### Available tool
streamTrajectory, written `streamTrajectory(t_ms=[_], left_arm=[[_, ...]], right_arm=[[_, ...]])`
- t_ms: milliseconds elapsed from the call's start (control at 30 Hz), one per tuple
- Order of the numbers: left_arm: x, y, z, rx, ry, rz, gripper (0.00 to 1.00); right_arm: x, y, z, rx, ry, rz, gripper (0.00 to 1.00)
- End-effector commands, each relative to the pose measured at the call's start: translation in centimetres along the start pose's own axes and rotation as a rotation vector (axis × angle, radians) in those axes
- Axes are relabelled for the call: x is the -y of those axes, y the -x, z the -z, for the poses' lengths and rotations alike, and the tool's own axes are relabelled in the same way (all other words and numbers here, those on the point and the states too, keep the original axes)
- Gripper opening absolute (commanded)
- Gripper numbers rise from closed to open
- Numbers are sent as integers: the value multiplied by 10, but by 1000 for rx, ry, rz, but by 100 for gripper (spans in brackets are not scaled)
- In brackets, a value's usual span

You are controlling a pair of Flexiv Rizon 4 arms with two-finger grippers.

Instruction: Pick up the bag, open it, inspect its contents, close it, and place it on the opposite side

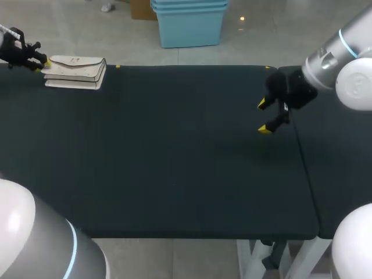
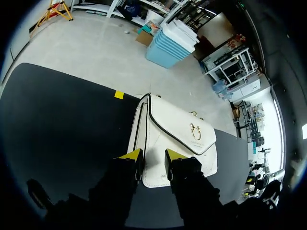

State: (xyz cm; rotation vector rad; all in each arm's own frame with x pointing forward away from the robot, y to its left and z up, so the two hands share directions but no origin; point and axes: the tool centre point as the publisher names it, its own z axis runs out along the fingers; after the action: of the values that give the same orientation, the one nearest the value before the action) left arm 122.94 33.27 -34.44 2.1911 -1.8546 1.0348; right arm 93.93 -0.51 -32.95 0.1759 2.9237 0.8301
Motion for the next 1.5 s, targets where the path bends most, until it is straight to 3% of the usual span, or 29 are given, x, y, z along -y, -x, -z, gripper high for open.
streamTrajectory(t_ms=[33,633,1100,1133,1167,1267,1333,1500], left_arm=[[9,8,-6,-533,420,3,0],[-53,-6,0,-527,512,4,0],[-79,-24,10,-524,568,-21,0],[-79,-25,11,-523,570,-23,16],[-79,-25,13,-523,571,-25,38],[-75,-24,17,-533,597,-25,57],[-71,-22,19,-547,612,-19,50],[-59,-19,18,-556,676,0,50]], right_arm=[[0,1,0,-2,2,1,100],[0,1,0,-2,2,1,100],[0,1,0,-2,2,1,100],[0,1,0,-2,2,1,100],[0,1,0,-2,2,1,100],[0,1,0,-2,2,1,100],[0,1,0,-2,2,1,100],[0,1,0,-2,2,1,100]])
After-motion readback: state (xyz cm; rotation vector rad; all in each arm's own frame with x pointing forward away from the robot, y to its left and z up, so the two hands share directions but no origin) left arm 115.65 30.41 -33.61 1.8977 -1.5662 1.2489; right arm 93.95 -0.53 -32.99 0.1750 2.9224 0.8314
